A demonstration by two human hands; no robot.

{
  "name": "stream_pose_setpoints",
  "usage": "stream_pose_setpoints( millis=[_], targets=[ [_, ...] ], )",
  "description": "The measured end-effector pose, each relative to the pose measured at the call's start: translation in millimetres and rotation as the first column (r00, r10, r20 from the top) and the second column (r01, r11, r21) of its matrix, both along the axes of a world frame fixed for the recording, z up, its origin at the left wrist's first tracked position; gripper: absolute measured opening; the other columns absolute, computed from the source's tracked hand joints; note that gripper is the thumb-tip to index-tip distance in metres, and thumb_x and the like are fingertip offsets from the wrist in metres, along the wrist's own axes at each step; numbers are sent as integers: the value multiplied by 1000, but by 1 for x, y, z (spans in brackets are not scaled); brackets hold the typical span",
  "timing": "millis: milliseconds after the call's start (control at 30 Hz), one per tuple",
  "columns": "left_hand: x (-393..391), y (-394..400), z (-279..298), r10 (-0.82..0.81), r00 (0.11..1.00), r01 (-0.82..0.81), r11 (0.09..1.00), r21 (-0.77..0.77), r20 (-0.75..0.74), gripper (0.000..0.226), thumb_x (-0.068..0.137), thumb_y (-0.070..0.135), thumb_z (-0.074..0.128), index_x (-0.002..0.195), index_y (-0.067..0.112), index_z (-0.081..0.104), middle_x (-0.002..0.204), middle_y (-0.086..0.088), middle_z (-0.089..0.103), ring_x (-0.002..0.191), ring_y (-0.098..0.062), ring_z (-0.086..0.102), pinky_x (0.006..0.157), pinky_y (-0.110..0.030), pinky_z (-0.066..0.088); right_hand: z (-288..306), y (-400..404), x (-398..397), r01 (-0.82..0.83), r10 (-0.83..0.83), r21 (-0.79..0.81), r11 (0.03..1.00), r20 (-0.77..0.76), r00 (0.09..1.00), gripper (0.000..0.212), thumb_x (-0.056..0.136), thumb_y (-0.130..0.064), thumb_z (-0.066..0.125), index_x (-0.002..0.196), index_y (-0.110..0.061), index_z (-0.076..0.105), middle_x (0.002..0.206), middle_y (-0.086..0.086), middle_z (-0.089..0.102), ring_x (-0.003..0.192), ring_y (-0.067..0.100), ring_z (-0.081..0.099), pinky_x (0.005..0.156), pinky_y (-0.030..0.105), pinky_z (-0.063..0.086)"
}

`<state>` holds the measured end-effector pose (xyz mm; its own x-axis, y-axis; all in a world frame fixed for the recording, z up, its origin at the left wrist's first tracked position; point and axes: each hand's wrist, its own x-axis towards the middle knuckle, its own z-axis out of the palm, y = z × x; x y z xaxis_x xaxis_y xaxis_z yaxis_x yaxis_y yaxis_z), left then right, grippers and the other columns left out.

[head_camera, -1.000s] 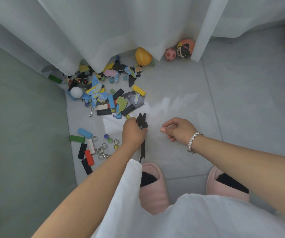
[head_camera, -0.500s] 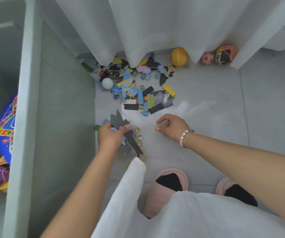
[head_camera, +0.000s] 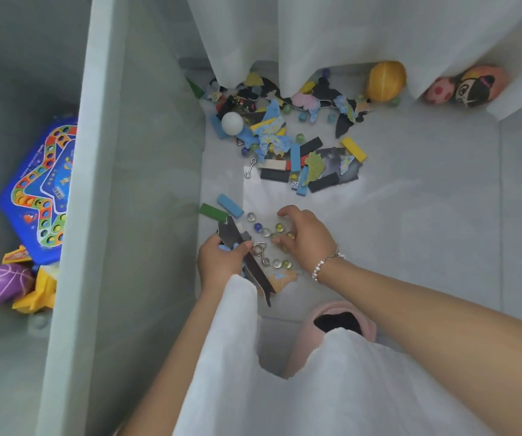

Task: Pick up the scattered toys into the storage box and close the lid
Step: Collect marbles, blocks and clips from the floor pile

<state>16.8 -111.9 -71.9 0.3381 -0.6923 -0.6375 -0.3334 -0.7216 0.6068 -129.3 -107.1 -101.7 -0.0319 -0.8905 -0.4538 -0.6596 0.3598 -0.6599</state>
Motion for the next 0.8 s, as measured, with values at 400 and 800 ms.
stream_pose_setpoints(
  millis=[400,800],
  targets=[
    [-5,0,3,-23,998,20,998,-52,-55,14,81,10,70,82,17,58,70,7,57,50,-1,56,40,-4,37,-6,-4,17,-107,101,-50,993,-108,989,17,91,-4,51,108,-5,49,101,6,35,56,-2,32,62,25,38],
    [-4,4,9,13,997,-18,997,-73,-70,21,79,10,72,72,23,57,70,10,60,62,-2,55,47,-4,40,16,-11,-4,276,-388,308,910,408,826,2,90,-10,56,89,-12,55,82,5,54,44,4,56,43,15,46]
  ],
)
